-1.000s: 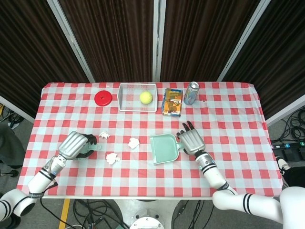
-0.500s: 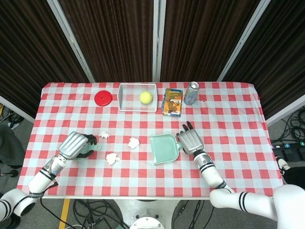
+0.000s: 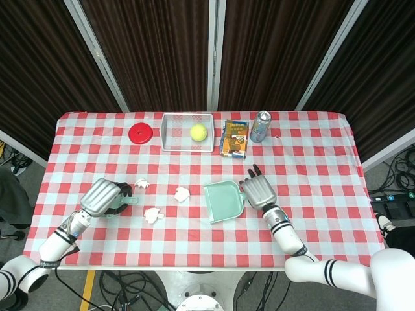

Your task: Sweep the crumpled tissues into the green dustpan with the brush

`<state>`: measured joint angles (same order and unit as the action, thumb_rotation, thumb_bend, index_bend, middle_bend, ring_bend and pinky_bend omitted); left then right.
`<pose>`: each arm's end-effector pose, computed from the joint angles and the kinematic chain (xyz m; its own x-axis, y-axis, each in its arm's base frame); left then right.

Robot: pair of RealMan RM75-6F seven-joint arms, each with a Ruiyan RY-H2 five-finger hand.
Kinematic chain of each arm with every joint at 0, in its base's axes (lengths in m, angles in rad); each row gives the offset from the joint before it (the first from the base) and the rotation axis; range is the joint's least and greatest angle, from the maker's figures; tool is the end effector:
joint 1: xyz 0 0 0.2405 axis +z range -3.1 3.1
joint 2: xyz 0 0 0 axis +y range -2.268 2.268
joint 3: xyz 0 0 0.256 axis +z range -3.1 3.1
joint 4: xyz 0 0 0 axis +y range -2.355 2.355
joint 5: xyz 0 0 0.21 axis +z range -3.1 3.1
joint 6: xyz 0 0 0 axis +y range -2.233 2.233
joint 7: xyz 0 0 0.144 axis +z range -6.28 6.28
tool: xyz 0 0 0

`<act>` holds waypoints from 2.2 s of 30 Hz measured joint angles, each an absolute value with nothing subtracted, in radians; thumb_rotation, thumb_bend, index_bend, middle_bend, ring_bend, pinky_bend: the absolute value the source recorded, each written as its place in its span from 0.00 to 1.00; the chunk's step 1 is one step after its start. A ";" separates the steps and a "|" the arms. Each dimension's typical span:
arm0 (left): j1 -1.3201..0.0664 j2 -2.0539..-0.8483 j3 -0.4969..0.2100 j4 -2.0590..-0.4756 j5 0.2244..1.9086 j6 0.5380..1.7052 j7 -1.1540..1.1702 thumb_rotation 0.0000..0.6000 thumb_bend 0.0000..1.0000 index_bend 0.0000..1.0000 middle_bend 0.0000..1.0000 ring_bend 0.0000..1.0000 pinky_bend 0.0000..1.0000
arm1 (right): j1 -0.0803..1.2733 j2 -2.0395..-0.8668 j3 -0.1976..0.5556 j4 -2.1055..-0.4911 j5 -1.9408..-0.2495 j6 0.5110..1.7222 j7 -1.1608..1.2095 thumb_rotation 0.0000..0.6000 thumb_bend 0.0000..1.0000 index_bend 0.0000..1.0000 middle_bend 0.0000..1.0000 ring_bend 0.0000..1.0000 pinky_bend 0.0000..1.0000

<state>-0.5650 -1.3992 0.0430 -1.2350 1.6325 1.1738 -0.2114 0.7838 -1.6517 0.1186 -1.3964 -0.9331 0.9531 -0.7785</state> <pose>-0.2517 0.3035 0.0426 0.4599 0.2166 0.8612 0.8112 -0.4969 -0.3082 -0.1609 -0.3389 -0.0527 0.7404 -0.2263 0.6329 -0.6623 -0.4062 0.6296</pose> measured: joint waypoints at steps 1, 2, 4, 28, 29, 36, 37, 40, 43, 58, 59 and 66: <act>-0.565 -1.400 0.043 -1.234 1.632 1.173 -0.211 1.00 0.47 0.56 0.58 0.65 0.88 | 0.786 -1.652 0.118 -1.396 -0.930 0.953 -0.783 1.00 0.22 0.46 0.47 0.15 0.08; -0.565 -1.400 0.044 -1.234 1.632 1.172 -0.212 1.00 0.47 0.56 0.58 0.65 0.88 | 0.788 -1.653 0.117 -1.396 -0.926 0.954 -0.790 1.00 0.22 0.46 0.47 0.15 0.08; -0.564 -1.402 0.044 -1.232 1.632 1.171 -0.212 1.00 0.47 0.56 0.58 0.65 0.88 | 0.792 -1.654 0.115 -1.396 -0.919 0.954 -0.798 1.00 0.22 0.46 0.47 0.15 0.08; -0.563 -1.410 0.047 -1.221 1.638 1.170 -0.217 1.00 0.47 0.56 0.58 0.65 0.88 | 0.819 -1.648 0.098 -1.406 -0.865 0.958 -0.829 1.00 0.23 0.41 0.41 0.15 0.08; -0.562 -1.410 0.047 -1.221 1.638 1.170 -0.217 1.00 0.47 0.56 0.58 0.65 0.88 | 0.820 -1.649 0.097 -1.406 -0.865 0.958 -0.830 1.00 0.23 0.41 0.41 0.15 0.08; -0.561 -1.410 0.047 -1.221 1.637 1.170 -0.218 1.00 0.47 0.56 0.58 0.65 0.88 | 0.827 -1.652 0.092 -1.404 -0.857 0.960 -0.838 1.00 0.23 0.40 0.43 0.16 0.08; -0.561 -1.411 0.047 -1.221 1.637 1.170 -0.218 1.00 0.47 0.56 0.58 0.65 0.88 | 0.828 -1.653 0.091 -1.404 -0.855 0.960 -0.840 1.00 0.23 0.41 0.44 0.16 0.08; -0.561 -1.411 0.046 -1.219 1.636 1.169 -0.221 1.00 0.47 0.56 0.58 0.65 0.88 | 0.831 -1.655 0.090 -1.402 -0.850 0.961 -0.843 1.00 0.24 0.44 0.45 0.17 0.08; -0.561 -1.409 0.046 -1.216 1.636 1.169 -0.225 1.00 0.47 0.56 0.58 0.65 0.88 | 0.831 -1.657 0.091 -1.402 -0.854 0.966 -0.838 1.00 0.27 0.49 0.48 0.19 0.09; -0.569 -1.395 0.043 -1.197 1.634 1.161 -0.265 1.00 0.47 0.56 0.58 0.65 0.88 | 0.832 -1.597 0.106 -1.491 -0.833 0.982 -0.825 1.00 0.42 0.69 0.61 0.31 0.13; -0.570 -1.396 0.042 -1.191 1.632 1.158 -0.272 1.00 0.47 0.56 0.58 0.65 0.88 | 0.833 -1.587 0.108 -1.508 -0.824 0.983 -0.827 1.00 0.42 0.69 0.61 0.32 0.13; -0.604 -1.440 0.027 -1.086 1.624 1.120 -0.352 1.00 0.48 0.56 0.58 0.65 0.88 | 0.852 -1.540 0.121 -1.592 -0.720 0.986 -0.862 1.00 0.42 0.70 0.62 0.32 0.14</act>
